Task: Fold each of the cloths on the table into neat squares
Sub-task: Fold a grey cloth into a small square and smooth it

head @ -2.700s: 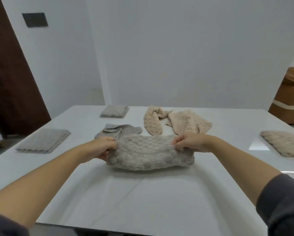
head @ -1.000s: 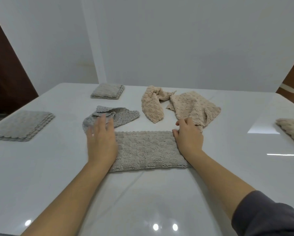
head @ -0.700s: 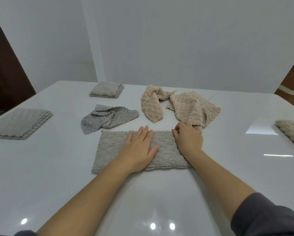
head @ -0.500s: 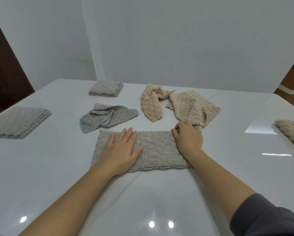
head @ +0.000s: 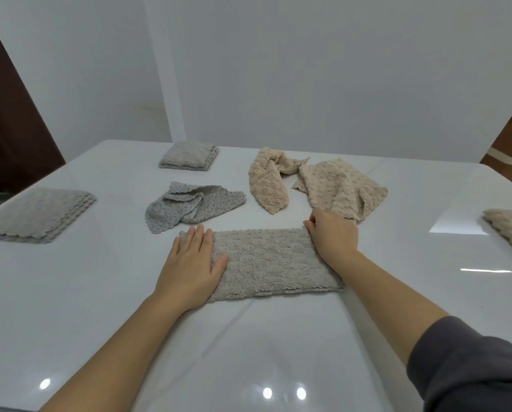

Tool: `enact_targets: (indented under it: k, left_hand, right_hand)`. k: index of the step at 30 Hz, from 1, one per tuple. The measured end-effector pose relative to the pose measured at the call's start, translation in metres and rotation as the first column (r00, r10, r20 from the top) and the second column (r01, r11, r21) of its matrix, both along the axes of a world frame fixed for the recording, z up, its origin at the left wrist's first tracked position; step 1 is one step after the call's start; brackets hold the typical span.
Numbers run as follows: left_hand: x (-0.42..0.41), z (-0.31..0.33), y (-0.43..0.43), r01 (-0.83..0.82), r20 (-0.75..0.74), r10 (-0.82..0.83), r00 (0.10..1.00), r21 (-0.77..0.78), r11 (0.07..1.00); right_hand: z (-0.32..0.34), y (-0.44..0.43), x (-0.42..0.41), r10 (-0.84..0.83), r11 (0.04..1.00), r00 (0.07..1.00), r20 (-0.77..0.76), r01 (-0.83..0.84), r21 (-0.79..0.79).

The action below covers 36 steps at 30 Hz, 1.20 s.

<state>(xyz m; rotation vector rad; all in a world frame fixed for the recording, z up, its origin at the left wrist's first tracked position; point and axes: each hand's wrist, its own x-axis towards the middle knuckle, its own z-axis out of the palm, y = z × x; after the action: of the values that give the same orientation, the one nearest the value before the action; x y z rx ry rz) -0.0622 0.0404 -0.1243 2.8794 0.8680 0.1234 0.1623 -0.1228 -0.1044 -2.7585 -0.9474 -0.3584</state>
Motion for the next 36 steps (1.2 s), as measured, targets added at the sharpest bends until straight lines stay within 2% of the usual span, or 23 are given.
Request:
enact_targets:
  k: [4,9,13,15,17,21,24,26,31,36]
  left_hand:
    - [0.0,0.002,-0.002,-0.007,-0.011,0.007,1.0,0.004,1.0]
    - [0.0,0.002,-0.002,-0.008,-0.003,0.008,1.0,0.001,1.0]
    - [-0.001,0.003,-0.004,-0.007,0.002,0.007,1.0,-0.011,1.0]
    - [-0.001,0.003,-0.004,-0.007,0.003,0.007,1.0,-0.013,1.0]
    - [-0.001,0.002,-0.003,-0.009,-0.003,0.009,1.0,-0.013,1.0]
    - [0.0,0.001,-0.002,-0.012,0.008,0.012,1.0,-0.008,1.0]
    - [0.0,0.002,-0.003,-0.014,0.008,0.014,1.0,-0.015,1.0]
    - [0.0,0.002,-0.004,-0.022,0.005,0.022,1.0,-0.021,1.0]
    - [-0.001,0.003,-0.003,-0.023,0.012,0.023,1.0,-0.026,0.999]
    - [-0.004,0.003,-0.002,-0.04,0.015,0.04,0.999,-0.051,0.998]
  right_hand:
    - [0.004,-0.001,-0.003,-0.005,0.999,1.0,-0.002,0.005,0.054]
    - [0.006,-0.007,0.0,0.051,0.991,0.987,-0.152,-0.031,0.128]
    - [0.007,-0.005,0.001,0.068,0.981,0.993,-0.097,-0.049,0.19]
    - [0.01,-0.002,-0.006,0.03,0.987,0.999,-0.012,-0.028,0.161]
    - [0.015,0.005,-0.023,0.083,0.987,0.997,0.009,-0.083,0.14]
    - [0.016,0.03,-0.076,0.37,0.928,0.916,-0.153,-0.372,0.019]
    - [-0.001,0.044,-0.107,0.494,0.843,0.832,-0.252,-0.53,-0.097]
    - [-0.01,0.046,-0.111,0.496,0.827,0.828,-0.261,-0.542,-0.149]
    - [-0.012,0.042,-0.104,0.49,0.83,0.833,-0.256,-0.536,-0.155]
    - [-0.009,0.029,-0.088,0.423,0.86,0.866,-0.268,-0.477,-0.184]
